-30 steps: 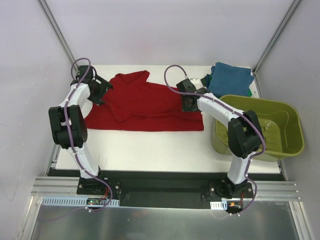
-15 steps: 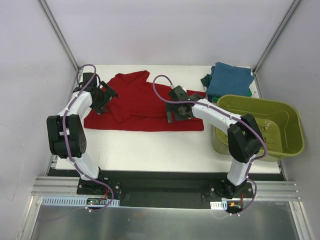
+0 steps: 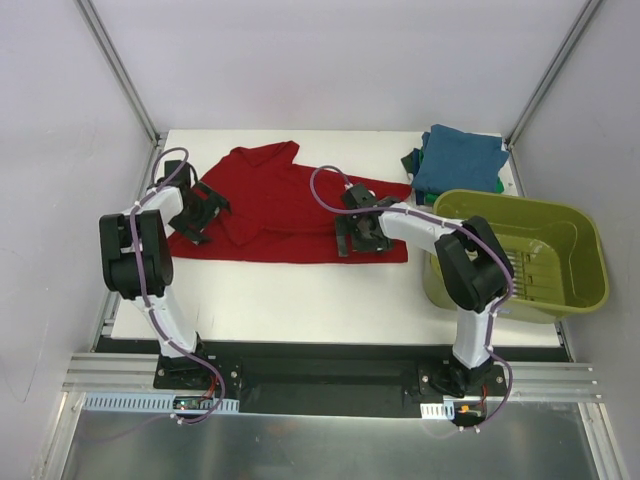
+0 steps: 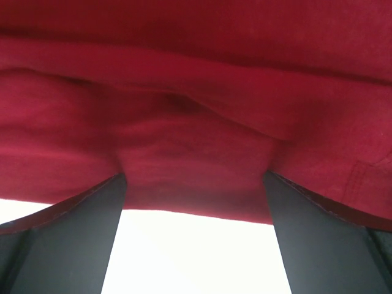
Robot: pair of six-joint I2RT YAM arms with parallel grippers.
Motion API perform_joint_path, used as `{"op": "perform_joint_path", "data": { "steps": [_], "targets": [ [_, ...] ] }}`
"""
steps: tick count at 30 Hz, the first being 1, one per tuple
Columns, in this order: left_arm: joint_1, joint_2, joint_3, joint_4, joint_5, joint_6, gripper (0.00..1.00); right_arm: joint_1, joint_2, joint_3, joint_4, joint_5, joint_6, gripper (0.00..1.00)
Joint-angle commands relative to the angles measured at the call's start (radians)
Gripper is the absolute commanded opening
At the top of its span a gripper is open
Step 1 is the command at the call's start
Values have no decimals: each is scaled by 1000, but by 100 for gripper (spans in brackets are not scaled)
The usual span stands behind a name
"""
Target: Fold and stack the t-shirts
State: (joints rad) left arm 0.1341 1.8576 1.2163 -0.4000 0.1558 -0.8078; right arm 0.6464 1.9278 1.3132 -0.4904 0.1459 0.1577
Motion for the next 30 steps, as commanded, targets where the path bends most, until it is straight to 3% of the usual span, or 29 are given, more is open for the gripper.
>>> {"op": "perform_joint_path", "data": {
  "steps": [1, 8, 15, 21, 24, 30],
  "targets": [
    [10, -29, -86, -7, -19, -8, 99, 2, -29, -113, 90, -103, 31, 99],
    [18, -199, -276, -5, -77, -8, 99, 58, -176, -324, 139, -126, 85, 99],
    [32, -578, -627, -36, -150, -48, 99, 251, -377, -483, 95, -56, 213, 100],
    [33, -905, -698, -129, -309, -93, 99, 346, -493, -532, 15, 32, 302, 100],
    [33, -962, -698, -143, -346, -85, 99, 349, -524, -549, -16, 64, 315, 100],
    [33, -870, -676, -151, -334, -56, 99, 348, -567, -640, 1, 54, 338, 99]
  ]
}}
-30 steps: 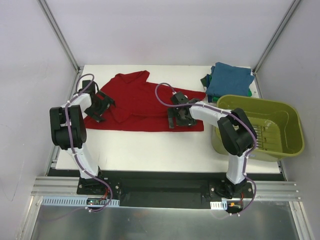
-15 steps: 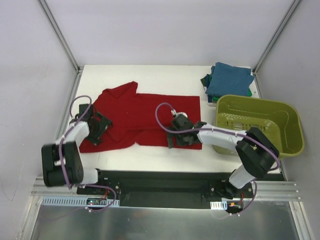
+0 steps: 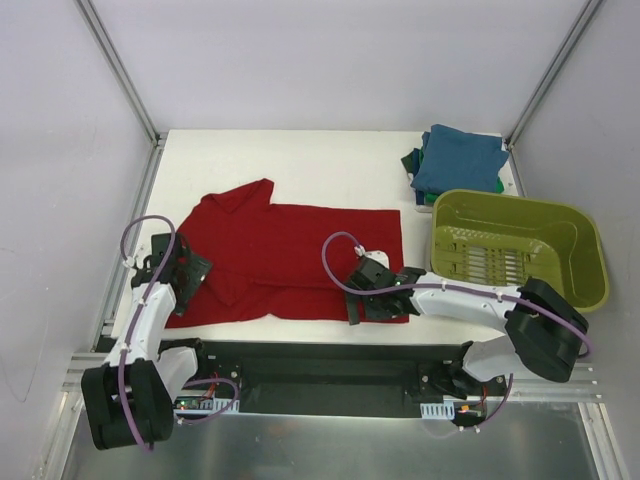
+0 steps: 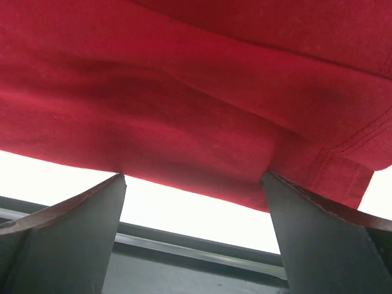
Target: Fold and stack the t-shirts
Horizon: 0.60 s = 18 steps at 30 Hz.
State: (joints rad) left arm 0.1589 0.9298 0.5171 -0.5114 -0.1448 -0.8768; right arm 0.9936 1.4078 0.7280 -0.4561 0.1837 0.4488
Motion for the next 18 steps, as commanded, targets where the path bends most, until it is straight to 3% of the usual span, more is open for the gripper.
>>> {"op": "perform_joint_path", "data": {
  "steps": [1, 13, 18],
  "targets": [
    [8, 90, 26, -39, -23, 12, 99, 2, -56, -61, -32, 25, 47, 99],
    [10, 239, 60, 60, -91, 55, 99, -1, -47, -65, -27, 115, -30, 100],
    [13, 273, 83, 125, -21, 94, 99, -3, -75, -52, -35, 108, -55, 100]
  ]
}}
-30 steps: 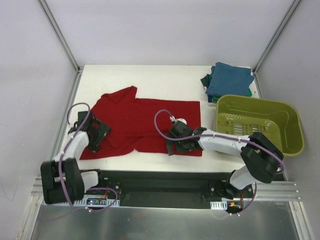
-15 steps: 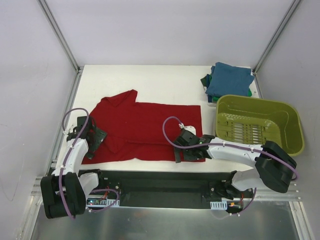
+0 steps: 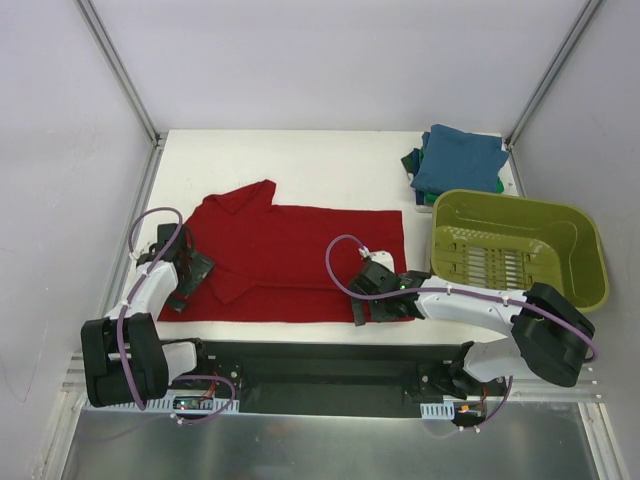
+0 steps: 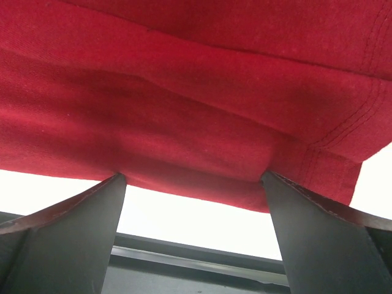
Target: Fold and stack the t-shirts
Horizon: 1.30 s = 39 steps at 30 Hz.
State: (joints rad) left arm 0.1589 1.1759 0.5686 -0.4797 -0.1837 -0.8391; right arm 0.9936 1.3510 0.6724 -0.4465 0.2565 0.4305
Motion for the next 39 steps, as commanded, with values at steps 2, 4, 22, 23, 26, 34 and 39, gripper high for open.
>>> {"op": "perform_joint_path", "data": {
  "steps": [2, 4, 22, 23, 26, 34, 39],
  "targets": [
    [13, 28, 45, 116, 61, 75, 99, -1, -45, 15, -46, 27, -55, 100],
    [13, 24, 62, 116, 93, 87, 99, -1, -64, 26, -46, 7, -73, 99],
    [13, -248, -15, -3, 250, 43, 99, -42, 57, 136, 91, -102, -75, 100],
    [13, -236, -13, -3, 268, 43, 99, -50, 68, 139, 107, -105, -75, 100],
    [14, -217, -9, -3, 297, 44, 99, -76, 105, 150, 129, -83, -61, 100],
    [14, -220, -13, -2, 313, 43, 99, -170, 145, 207, 186, 70, -64, 100],
    [14, -223, -15, -3, 319, 44, 99, -231, 210, 272, 242, 41, -114, 100]
  ]
}}
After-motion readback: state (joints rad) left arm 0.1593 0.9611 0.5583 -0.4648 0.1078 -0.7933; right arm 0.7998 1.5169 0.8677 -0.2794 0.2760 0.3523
